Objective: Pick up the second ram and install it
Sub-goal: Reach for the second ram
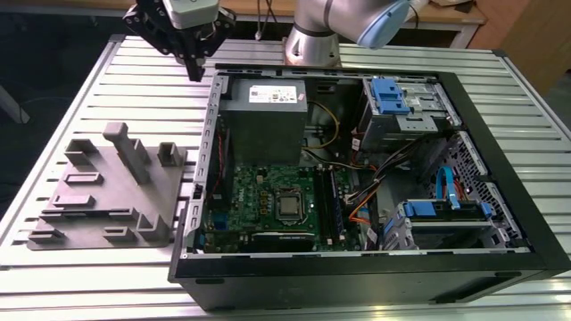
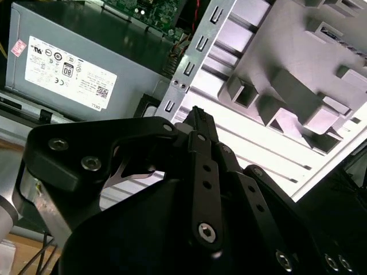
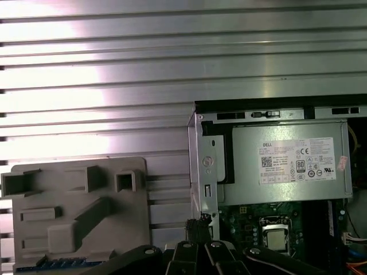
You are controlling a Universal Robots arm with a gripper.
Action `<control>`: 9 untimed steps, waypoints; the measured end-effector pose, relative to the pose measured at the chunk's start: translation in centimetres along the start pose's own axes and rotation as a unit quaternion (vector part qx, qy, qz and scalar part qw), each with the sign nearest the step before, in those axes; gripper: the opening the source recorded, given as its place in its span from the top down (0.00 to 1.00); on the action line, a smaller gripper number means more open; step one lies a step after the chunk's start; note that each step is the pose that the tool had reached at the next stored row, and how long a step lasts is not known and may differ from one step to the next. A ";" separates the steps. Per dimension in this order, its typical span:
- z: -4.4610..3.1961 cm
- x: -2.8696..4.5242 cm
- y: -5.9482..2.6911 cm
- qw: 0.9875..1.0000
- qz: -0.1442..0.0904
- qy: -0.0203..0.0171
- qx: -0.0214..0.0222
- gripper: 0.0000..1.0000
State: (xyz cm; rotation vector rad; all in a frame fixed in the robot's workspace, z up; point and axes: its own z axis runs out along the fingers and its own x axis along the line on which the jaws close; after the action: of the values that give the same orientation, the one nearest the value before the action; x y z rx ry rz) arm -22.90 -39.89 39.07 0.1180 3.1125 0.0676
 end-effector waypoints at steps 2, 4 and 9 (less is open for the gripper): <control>0.01 0.24 -0.02 1.000 0.000 0.000 0.000 0.93; 0.01 0.46 -0.04 1.000 0.000 0.000 0.000 0.93; 0.04 1.15 -0.09 1.000 0.000 0.000 0.000 0.93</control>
State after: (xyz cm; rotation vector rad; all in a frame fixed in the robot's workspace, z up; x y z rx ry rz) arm -24.06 -39.89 39.00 0.1180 3.1125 0.0676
